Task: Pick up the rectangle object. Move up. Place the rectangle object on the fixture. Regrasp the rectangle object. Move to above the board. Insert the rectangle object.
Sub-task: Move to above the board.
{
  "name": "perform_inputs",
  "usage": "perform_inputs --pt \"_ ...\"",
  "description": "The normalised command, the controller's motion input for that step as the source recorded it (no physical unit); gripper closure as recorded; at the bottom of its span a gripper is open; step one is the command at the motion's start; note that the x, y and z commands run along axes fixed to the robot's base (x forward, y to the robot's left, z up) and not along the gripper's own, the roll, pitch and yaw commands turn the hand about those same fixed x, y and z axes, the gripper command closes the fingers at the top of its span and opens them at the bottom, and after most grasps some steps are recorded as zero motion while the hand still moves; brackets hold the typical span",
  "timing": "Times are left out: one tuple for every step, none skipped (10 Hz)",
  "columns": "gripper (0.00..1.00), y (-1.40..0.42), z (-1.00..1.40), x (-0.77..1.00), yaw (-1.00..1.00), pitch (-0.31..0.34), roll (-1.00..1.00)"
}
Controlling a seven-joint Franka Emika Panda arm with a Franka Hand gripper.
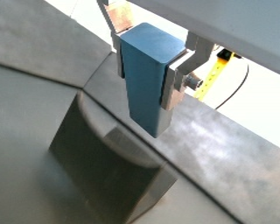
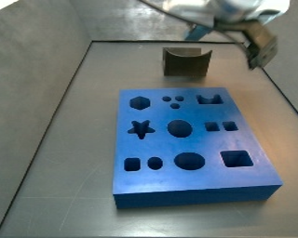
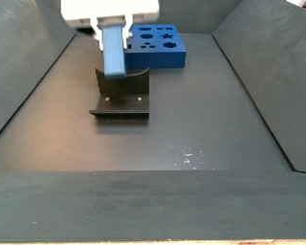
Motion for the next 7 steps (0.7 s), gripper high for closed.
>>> perform_inputs --pt "1.0 -0.24 1.0 0.15 0.17 0.243 -0.01" --pt "1.0 -0.23 1.0 0.15 0.17 0.217 0.0" --pt "1.0 -0.22 1.0 0.15 0.17 0.189 -0.01" --pt "1.0 -0.21 1.0 0.15 0.17 0.173 -0.01" --pt "1.0 -0.21 1.0 0.15 0.16 0.164 -0.01" --pt "1.0 -0.2 1.0 0.14 0.14 0.137 -0.02" --pt "1.0 -0.19 1.0 0.14 0.14 0.124 -0.02"
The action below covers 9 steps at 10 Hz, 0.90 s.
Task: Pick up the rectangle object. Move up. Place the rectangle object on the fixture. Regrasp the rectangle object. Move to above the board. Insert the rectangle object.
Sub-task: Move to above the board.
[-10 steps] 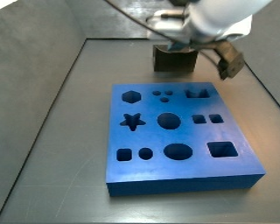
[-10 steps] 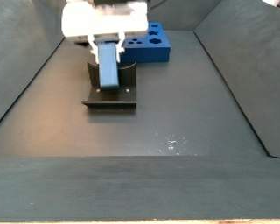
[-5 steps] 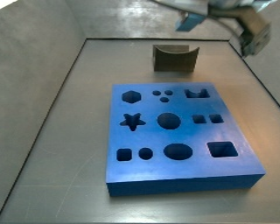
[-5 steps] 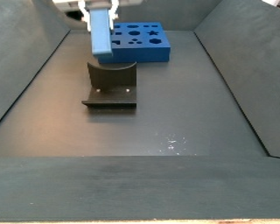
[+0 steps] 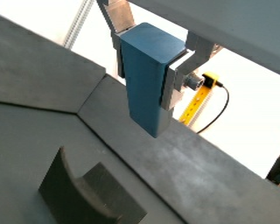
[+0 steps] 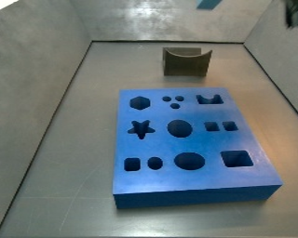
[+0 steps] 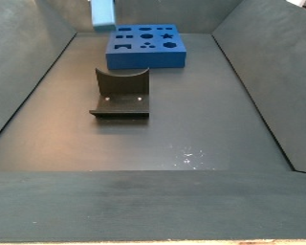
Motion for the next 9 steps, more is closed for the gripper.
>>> perform_inputs --pt "1.0 -0.18 1.0 0.13 0.13 0.13 -0.02" --pt "1.0 -0.17 1.0 0.13 0.11 0.139 -0.02" --pt "1.0 -0.15 1.0 0.13 0.1 0.149 -0.02" --pt "1.0 -0.15 1.0 0.12 0.1 0.151 -0.02" --pt "1.0 -0.12 1.0 0.11 0.1 0.144 -0.01" --pt "1.0 -0.1 0.93 0.09 0.1 0.141 0.0" --pt "1.0 -0.07 0.74 0.07 0.09 0.135 0.01" --pt "1.0 -0.05 0.58 0.05 0.09 0.138 0.01" --pt "1.0 -0.04 0.38 0.05 0.09 0.157 0.01"
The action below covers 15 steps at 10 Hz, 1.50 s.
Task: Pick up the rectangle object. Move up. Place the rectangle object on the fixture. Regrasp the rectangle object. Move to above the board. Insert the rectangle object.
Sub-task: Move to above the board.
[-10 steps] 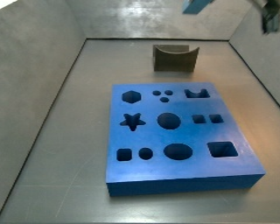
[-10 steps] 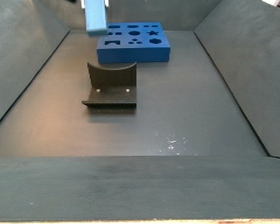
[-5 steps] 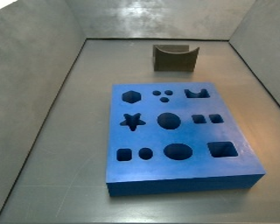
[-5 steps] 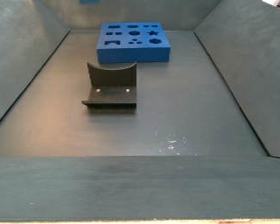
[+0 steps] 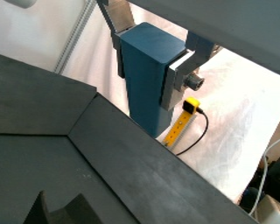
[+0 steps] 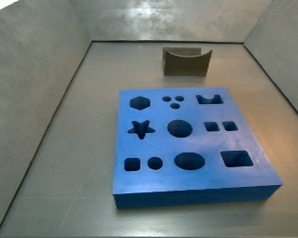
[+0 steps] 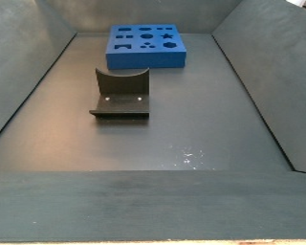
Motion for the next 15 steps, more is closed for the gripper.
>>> perform_inputs --pt "1.0 -0.04 0.29 0.05 0.08 0.172 0.02" --pt "1.0 -0.8 -0.69 -1.0 -0.08 -0.059 -1.0" --pt "1.0 -0.79 -0.7 -1.0 -0.07 -0.07 -1.0" --pt "1.0 -0.74 -0.66 -1.0 -0.07 -0.108 -1.0" --pt "1.0 -0.67 -0.63 -1.0 -0.06 -0.129 -1.0" --pt "1.0 -0.64 -0.62 -1.0 -0.06 -0.139 -1.0" --pt "1.0 -0.63 -0.6 -1.0 -0.06 -0.145 -1.0" --pt "1.0 -0.6 -0.59 -1.0 -0.06 -0.143 -1.0" --pt "1.0 -0.44 -0.44 -0.77 -0.06 -0.146 -1.0" --pt "1.0 -0.26 -0.26 -0.51 -0.06 -0.147 -1.0" --pt "1.0 -0.11 -0.12 -0.26 -0.06 -0.142 -1.0" --pt "1.0 -0.04 -0.05 -0.15 -0.07 -0.138 -1.0" --pt "1.0 0.0 -0.02 -0.09 -0.07 -0.13 -1.0" --pt "1.0 0.02 -0.01 -0.07 -0.07 -0.131 -1.0" --pt "1.0 0.03 0.01 -0.06 -0.07 -0.131 -1.0"
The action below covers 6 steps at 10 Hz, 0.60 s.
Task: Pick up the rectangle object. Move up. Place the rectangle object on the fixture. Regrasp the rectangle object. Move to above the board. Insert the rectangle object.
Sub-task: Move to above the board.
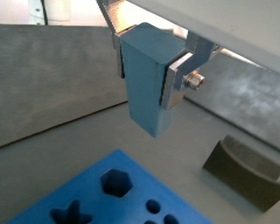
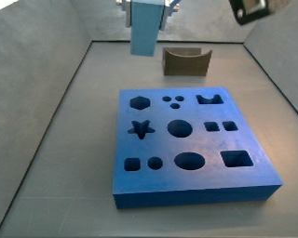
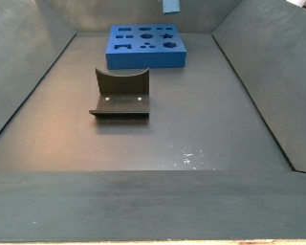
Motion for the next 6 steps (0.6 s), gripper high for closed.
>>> perform_inputs --pt "1.0 0.03 0.01 -0.06 -0.07 -0.131 -1.0" --pt "1.0 0.04 0.01 -0.06 -0.07 -0.132 -1.0" --pt "1.0 0.03 0.01 -0.05 -0.07 -0.13 -1.0" --pt "1.0 0.04 0.01 -0.05 -0.06 -0.126 -1.0" --pt "1.0 0.03 0.01 -0.04 -0.06 -0.126 -1.0" --pt "1.0 0.03 0.01 -0.04 -0.05 -0.124 -1.0"
